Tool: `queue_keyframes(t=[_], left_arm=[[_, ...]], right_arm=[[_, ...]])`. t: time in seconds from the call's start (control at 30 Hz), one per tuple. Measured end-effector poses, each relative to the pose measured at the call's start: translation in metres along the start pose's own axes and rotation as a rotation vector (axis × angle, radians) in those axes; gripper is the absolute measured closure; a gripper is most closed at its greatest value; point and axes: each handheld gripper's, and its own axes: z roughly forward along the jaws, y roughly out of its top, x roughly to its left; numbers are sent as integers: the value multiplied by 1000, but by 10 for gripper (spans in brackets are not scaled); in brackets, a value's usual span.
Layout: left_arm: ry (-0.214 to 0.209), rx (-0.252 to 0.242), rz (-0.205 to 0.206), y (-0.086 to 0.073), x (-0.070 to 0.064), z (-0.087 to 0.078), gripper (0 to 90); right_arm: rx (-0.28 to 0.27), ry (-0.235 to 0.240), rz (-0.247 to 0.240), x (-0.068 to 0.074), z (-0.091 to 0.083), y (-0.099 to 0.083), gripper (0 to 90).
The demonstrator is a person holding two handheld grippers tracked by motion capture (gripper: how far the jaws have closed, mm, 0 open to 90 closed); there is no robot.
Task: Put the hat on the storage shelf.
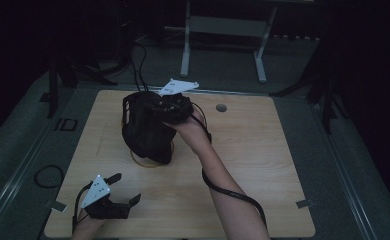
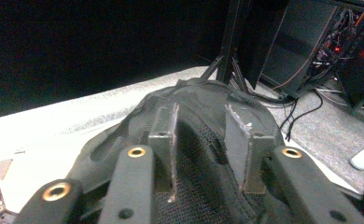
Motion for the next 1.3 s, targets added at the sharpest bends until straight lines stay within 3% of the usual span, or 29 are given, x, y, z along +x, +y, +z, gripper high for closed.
queue_keyframes(t=[0.1,0.5,0.63,1.3], left_arm=[[-1,2,0,0,0,0,26],[-8,3,-1,1,-4,2,26],[-9,5,0,1,-4,2,26],[-14,13,1,-1,-6,4,26]], right_arm=[[-2,13,7,-1,-2,1,580],[12,70,43,-7,-13,-7,159],[-2,83,65,-9,-17,-12,139],[3,63,11,-9,-42,-51,138]])
